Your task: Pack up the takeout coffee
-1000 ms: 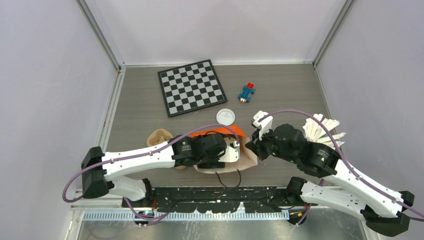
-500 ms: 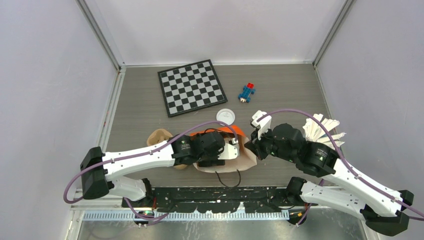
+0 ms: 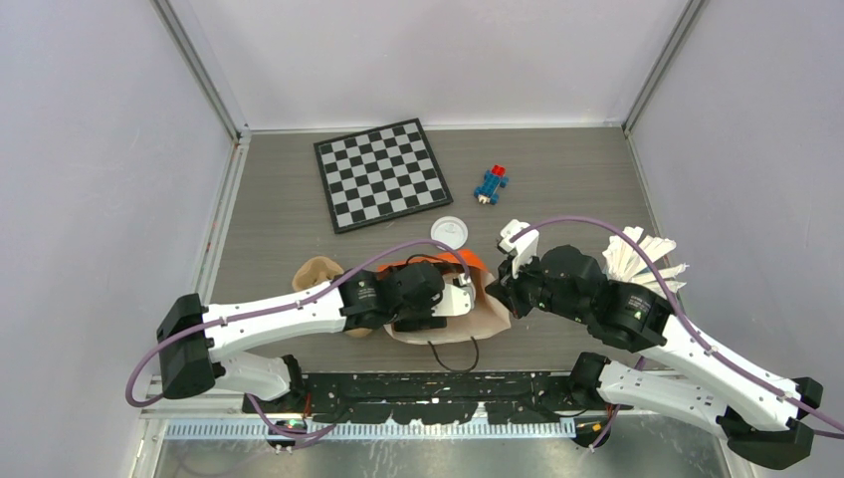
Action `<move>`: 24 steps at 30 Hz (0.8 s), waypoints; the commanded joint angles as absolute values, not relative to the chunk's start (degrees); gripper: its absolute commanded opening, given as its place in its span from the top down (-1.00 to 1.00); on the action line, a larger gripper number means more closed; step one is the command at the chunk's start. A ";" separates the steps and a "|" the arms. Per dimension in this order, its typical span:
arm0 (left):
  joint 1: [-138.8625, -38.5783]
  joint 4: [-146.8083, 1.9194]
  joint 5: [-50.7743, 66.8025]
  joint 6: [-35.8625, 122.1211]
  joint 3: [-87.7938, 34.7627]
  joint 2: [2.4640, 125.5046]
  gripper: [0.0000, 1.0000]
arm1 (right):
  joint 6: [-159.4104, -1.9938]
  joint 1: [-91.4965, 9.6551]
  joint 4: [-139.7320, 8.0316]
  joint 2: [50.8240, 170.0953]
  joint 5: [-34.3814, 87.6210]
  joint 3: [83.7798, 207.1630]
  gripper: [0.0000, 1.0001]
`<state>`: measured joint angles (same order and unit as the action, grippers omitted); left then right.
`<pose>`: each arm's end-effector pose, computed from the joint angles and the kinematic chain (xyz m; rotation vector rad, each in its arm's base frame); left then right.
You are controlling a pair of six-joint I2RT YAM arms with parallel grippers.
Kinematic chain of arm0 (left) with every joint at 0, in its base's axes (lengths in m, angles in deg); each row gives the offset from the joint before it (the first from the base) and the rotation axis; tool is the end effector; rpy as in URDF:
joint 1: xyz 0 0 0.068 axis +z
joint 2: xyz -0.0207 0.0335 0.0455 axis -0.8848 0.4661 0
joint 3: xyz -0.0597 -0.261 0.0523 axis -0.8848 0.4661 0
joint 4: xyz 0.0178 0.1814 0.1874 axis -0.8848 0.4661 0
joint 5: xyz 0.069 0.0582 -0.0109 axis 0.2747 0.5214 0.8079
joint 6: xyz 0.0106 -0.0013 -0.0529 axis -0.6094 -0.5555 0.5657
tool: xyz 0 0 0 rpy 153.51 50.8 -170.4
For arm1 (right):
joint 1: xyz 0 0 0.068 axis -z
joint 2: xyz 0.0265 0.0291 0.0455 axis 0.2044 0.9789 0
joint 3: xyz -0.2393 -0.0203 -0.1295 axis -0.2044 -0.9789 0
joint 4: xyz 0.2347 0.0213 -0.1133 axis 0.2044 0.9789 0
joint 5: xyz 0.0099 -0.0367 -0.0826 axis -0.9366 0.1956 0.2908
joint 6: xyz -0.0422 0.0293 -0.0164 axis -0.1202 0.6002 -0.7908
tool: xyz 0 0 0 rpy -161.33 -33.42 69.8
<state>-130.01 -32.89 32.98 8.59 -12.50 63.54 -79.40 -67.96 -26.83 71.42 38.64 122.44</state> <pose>0.1102 -0.2429 0.2672 1.6682 1.8101 0.0313 0.0855 0.1227 0.3411 -0.8245 1.9675 0.5984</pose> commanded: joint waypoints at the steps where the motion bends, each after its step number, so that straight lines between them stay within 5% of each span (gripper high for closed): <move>1: -129.46 -32.52 32.19 9.85 -10.60 62.68 0.15 | -79.65 -68.30 -27.33 72.29 38.30 124.13 0.99; 24: -128.48 -34.49 31.15 9.65 -8.72 63.55 0.05 | -79.45 -68.27 -28.19 73.76 38.69 124.46 1.00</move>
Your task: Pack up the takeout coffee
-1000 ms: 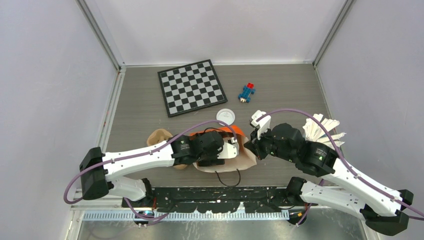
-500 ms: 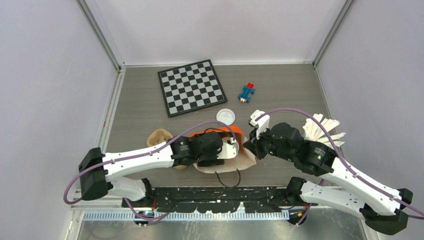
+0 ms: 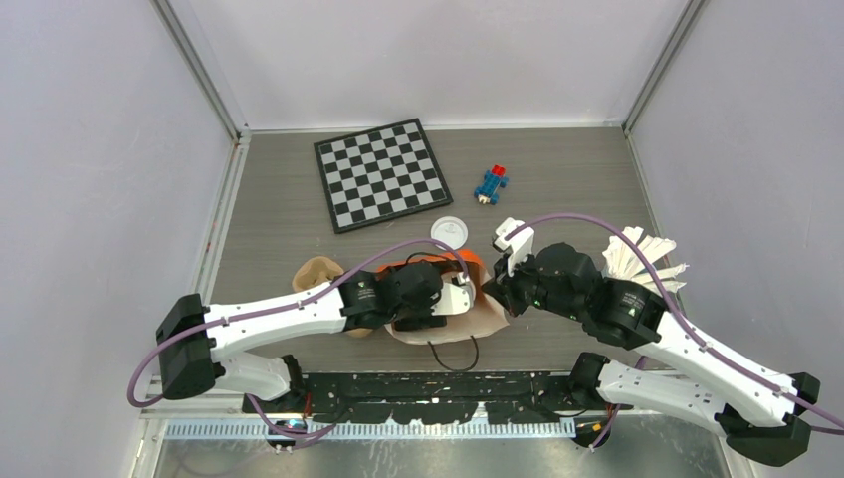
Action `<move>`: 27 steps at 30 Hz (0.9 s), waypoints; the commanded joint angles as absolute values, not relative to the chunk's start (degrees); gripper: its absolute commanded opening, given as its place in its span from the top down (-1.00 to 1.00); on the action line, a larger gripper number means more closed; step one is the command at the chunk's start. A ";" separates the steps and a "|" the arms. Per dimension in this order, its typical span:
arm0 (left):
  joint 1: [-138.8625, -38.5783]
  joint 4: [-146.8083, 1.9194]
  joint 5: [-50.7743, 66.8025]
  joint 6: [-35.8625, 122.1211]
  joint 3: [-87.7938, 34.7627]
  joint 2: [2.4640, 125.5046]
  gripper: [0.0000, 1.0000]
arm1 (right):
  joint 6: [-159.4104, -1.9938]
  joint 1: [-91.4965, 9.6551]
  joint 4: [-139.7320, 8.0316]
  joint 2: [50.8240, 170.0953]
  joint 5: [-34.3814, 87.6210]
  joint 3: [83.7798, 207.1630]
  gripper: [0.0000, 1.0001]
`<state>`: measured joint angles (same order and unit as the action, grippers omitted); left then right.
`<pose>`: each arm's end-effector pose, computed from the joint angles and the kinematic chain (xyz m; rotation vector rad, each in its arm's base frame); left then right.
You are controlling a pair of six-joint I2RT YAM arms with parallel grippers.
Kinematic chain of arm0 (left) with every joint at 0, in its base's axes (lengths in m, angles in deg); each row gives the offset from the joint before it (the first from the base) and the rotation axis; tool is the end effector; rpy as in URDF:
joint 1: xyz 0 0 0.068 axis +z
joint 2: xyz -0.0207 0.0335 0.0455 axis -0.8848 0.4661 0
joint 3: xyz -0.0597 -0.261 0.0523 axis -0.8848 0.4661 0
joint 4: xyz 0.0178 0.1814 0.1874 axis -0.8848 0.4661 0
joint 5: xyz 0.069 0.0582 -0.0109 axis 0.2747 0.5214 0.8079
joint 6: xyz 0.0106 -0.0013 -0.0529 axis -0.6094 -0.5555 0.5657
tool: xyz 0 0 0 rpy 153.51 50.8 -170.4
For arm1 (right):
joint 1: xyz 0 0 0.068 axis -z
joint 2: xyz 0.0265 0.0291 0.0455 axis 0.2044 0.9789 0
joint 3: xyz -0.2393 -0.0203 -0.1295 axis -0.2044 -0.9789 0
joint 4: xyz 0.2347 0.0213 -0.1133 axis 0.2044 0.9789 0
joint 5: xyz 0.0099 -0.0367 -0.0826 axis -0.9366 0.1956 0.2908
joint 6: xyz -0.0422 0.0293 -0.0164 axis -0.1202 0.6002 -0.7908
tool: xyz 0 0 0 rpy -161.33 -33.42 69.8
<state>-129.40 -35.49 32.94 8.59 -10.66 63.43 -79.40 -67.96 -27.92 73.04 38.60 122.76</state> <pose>0.1129 -0.2420 0.2605 1.6476 1.8109 0.0272 0.0895 0.1287 0.3409 -0.8266 1.9707 0.5973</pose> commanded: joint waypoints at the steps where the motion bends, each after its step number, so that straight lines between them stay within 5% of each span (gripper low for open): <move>1: -128.41 -34.66 31.13 9.71 -8.63 63.65 0.05 | -79.38 -68.30 -28.36 73.84 38.72 124.42 0.99; 8: -128.29 -34.45 30.96 9.88 -8.91 63.49 0.02 | -78.96 -68.30 -28.74 73.88 38.74 124.42 0.99; 27: -128.30 -31.41 31.07 9.40 -13.21 64.23 -0.57 | -79.51 -68.24 -29.43 73.61 39.33 123.39 0.99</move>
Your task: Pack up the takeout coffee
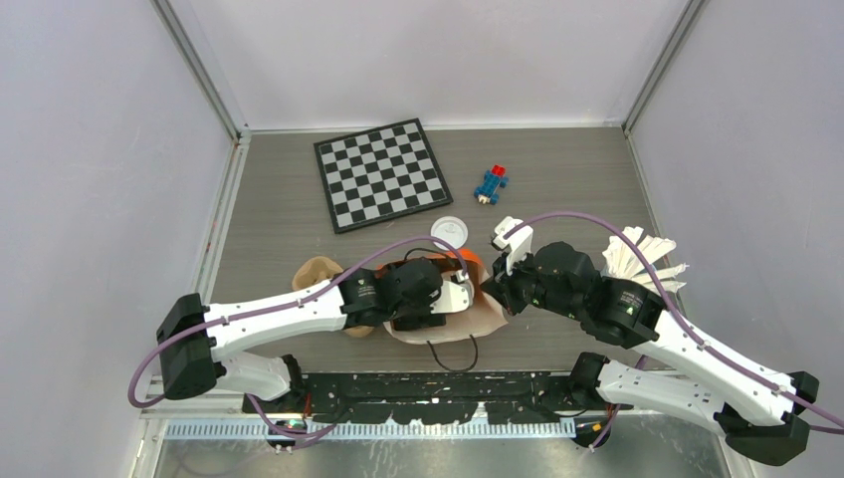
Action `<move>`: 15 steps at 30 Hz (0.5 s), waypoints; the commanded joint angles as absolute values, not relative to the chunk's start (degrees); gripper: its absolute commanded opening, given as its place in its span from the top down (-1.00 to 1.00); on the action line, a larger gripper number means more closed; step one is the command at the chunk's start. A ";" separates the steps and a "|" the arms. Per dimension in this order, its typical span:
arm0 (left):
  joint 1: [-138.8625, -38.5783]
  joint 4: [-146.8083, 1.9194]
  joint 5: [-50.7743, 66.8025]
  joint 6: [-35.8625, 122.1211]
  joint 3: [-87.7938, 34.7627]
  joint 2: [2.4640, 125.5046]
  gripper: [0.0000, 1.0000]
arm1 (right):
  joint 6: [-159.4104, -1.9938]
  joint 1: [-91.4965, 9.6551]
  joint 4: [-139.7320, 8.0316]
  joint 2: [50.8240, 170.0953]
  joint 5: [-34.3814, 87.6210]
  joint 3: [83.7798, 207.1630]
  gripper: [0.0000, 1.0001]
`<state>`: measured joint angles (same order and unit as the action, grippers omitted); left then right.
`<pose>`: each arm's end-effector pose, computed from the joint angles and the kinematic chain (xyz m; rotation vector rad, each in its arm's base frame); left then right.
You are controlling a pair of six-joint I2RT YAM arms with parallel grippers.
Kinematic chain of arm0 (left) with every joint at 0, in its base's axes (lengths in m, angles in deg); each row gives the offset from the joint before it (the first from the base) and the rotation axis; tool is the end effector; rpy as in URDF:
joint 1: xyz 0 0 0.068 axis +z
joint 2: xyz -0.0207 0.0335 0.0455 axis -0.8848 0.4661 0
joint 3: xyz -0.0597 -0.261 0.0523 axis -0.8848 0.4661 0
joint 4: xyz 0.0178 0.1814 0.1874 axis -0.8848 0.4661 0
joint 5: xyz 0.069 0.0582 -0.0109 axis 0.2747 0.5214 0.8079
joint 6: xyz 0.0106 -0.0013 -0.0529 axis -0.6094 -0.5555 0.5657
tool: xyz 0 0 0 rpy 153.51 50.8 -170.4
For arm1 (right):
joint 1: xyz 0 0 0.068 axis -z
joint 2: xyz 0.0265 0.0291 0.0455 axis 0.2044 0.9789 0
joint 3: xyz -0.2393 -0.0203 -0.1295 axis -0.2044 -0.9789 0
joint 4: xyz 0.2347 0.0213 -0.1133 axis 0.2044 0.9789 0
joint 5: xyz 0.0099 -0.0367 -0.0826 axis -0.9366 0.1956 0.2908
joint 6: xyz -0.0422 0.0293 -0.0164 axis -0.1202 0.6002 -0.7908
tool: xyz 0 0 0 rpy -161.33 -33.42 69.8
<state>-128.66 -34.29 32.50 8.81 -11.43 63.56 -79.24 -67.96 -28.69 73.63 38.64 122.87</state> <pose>0.1158 -0.2406 0.2627 1.6438 1.8298 0.0273 0.0911 0.1312 0.3414 -0.8213 1.9678 0.6007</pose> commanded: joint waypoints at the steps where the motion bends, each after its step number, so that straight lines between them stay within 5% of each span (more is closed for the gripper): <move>1: -128.25 -31.26 30.99 9.31 -13.34 64.30 -0.59 | -79.36 -68.23 -29.52 73.71 39.37 123.37 0.99; 15: -128.24 -30.54 30.86 8.97 -14.54 64.38 -0.75 | -79.83 -68.26 -29.98 75.06 39.11 123.88 0.99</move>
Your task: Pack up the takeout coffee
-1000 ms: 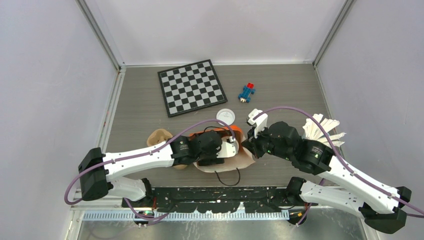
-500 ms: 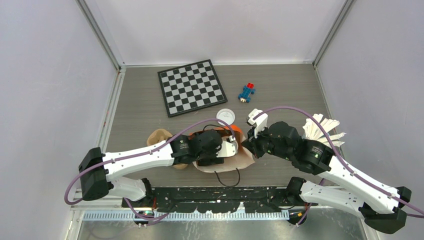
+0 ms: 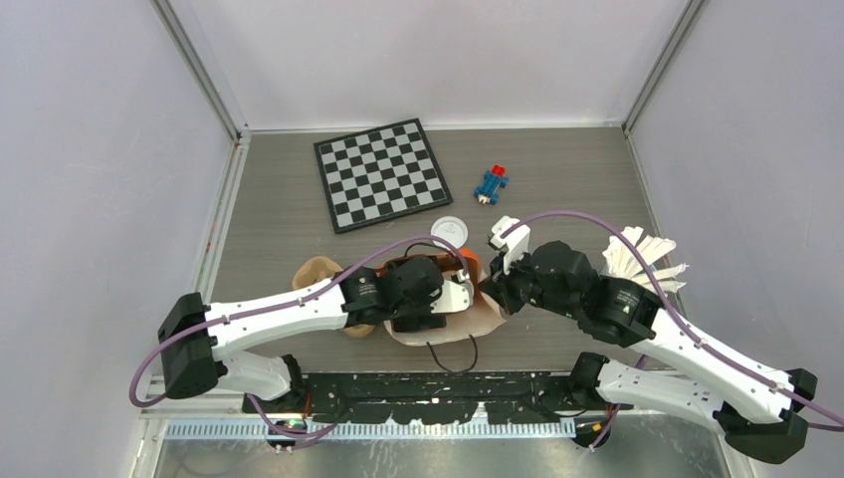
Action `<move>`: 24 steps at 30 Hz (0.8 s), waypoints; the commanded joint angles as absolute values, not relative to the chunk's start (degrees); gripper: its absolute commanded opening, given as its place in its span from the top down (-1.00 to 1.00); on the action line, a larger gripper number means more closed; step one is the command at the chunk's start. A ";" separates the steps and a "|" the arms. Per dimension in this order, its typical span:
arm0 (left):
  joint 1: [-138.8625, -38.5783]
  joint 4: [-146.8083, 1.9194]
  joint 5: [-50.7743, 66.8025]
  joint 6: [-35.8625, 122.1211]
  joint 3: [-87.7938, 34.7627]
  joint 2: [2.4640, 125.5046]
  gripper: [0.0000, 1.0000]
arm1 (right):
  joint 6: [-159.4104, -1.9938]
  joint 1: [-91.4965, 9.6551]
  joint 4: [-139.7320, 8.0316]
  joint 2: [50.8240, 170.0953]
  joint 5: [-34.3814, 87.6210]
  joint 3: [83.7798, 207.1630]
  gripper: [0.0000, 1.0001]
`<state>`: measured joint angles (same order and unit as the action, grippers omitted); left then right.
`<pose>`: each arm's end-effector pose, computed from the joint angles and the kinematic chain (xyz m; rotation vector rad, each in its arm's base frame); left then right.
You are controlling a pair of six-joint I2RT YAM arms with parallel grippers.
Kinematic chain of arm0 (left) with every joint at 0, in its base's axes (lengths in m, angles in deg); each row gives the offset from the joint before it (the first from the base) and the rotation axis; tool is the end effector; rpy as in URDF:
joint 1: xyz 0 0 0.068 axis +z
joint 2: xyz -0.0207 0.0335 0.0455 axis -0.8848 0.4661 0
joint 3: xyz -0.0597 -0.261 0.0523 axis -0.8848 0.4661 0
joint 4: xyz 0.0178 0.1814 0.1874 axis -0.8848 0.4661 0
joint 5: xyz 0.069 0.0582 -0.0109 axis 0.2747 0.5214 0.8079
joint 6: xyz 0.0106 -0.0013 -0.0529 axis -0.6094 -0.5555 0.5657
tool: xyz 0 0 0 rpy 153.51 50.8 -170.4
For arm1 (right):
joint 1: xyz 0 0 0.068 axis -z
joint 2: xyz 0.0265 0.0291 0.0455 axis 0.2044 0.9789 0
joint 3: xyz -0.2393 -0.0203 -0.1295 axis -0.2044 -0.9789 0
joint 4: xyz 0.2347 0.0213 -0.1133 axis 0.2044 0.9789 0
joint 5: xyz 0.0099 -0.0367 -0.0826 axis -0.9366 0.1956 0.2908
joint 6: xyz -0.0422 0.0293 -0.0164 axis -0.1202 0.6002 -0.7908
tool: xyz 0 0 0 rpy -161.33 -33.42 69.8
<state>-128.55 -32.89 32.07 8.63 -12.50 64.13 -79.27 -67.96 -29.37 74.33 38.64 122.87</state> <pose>0.1166 -0.2417 0.2646 1.6607 1.8373 0.0289 0.0930 0.1340 0.3408 -0.8219 1.9678 0.6002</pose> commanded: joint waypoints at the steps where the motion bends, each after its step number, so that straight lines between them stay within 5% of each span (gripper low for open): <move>1: -128.28 -30.50 30.86 8.98 -14.61 64.30 -0.75 | -79.79 -68.26 -29.97 75.14 39.10 123.91 1.00; 24: -128.24 -29.17 28.79 12.65 -17.37 62.25 -0.77 | -74.79 -68.22 -29.36 75.50 43.09 124.33 1.00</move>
<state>-128.50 -30.05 29.88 10.88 -14.55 64.08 -76.58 -68.00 -30.00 74.81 41.11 122.87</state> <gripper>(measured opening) 0.884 0.022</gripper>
